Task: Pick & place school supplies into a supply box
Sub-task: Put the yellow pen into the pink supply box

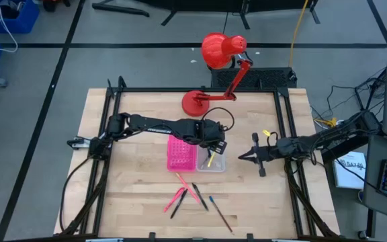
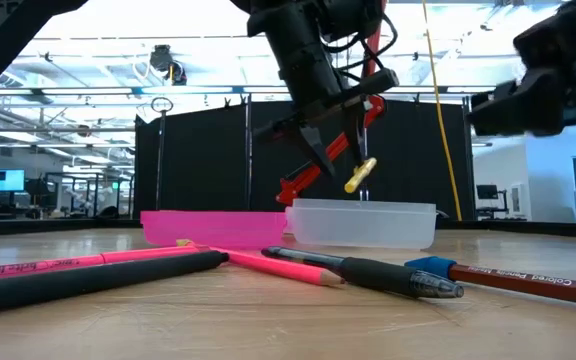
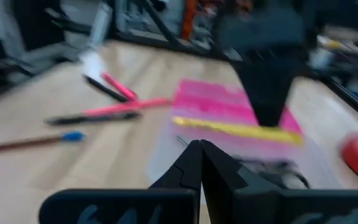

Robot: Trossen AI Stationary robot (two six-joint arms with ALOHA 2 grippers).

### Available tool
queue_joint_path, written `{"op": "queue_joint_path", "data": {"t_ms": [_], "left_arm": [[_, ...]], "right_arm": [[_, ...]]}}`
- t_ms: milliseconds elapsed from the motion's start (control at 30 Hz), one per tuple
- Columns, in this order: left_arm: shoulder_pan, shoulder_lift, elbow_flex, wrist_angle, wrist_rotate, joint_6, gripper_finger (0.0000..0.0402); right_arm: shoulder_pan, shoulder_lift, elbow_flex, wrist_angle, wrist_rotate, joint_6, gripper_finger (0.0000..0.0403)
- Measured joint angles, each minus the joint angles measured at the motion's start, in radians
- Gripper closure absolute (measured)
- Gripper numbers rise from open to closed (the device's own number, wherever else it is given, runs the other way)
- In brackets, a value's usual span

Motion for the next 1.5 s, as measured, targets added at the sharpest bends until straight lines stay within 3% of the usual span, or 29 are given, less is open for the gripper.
{"op": "queue_joint_path", "data": {"t_ms": [167,400,533,800,967,1167,1500], "left_arm": [[-0.007,0.011,-0.001,0.004,-0.044,0.022,0.0218],[-0.023,0.010,0.000,0.015,-0.060,0.039,0.0218],[-0.032,0.010,0.000,0.019,-0.089,0.048,0.0218],[-0.041,0.010,0.000,0.028,-0.102,0.081,0.0218],[-0.050,0.010,0.000,0.020,-0.109,0.117,0.0218],[-0.059,0.010,0.000,-0.047,-0.156,0.118,0.0218],[-0.087,0.010,-0.001,-0.064,-0.138,0.107,0.0218]], "right_arm": [[0.000,0.005,0.000,0.094,-0.062,-0.016,0.0403],[-0.017,0.090,0.006,0.228,0.013,-0.056,0.0403],[-0.042,0.222,0.049,0.225,0.014,-0.043,0.0403],[-0.095,0.567,0.155,0.419,0.043,-0.067,0.0403],[-0.107,0.711,0.222,0.454,0.065,-0.103,0.0403],[-0.108,0.789,0.245,0.498,0.072,-0.121,0.0403],[-0.107,0.775,0.259,0.496,0.098,-0.117,0.0403]]}}
